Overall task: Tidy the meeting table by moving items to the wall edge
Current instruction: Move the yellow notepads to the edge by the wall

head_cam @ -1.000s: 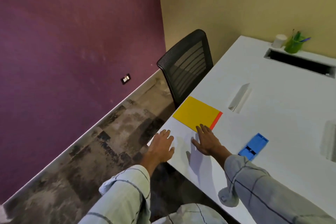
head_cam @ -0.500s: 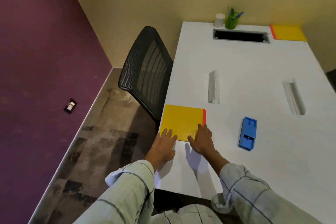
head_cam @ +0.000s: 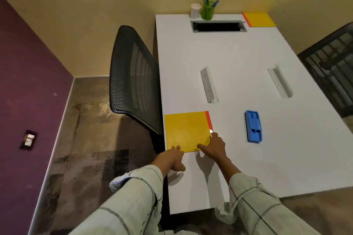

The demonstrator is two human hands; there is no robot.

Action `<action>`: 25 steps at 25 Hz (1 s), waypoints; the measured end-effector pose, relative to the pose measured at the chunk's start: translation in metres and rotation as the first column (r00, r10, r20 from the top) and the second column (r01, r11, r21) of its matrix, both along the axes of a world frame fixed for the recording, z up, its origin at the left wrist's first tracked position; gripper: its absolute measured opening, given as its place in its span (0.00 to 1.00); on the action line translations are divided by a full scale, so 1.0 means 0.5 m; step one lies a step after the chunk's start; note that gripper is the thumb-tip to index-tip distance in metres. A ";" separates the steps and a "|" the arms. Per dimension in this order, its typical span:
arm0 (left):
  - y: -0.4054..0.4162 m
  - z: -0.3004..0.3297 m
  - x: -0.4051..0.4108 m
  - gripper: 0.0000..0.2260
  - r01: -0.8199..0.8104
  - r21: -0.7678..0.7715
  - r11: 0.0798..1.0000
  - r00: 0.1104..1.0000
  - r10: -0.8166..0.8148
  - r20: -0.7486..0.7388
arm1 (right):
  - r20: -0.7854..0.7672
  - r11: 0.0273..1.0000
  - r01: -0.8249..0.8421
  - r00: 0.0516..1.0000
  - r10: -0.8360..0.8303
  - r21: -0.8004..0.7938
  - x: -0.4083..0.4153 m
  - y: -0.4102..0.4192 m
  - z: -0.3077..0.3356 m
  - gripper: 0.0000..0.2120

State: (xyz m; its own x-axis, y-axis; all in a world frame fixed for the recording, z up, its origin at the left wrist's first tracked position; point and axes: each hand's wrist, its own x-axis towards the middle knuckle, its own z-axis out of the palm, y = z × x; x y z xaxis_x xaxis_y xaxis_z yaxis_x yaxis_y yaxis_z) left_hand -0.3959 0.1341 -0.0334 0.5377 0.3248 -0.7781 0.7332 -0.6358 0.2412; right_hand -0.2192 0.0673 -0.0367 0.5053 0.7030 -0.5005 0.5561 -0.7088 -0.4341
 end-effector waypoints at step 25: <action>0.081 0.309 0.001 0.39 -0.552 -0.043 0.833 0.666 0.472 0.577 | -0.394 0.745 0.280 0.919 -0.025 0.606 0.062 -0.185 0.370 0.14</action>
State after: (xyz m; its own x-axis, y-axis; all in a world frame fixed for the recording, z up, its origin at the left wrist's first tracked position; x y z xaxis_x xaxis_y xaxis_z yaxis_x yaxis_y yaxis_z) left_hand -0.3954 0.1744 0.1209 0.5692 0.7495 -0.3380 0.7185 -0.2536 0.6476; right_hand -0.1883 -0.0251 0.1483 0.5218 0.8447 -0.1191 0.1919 -0.2523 -0.9484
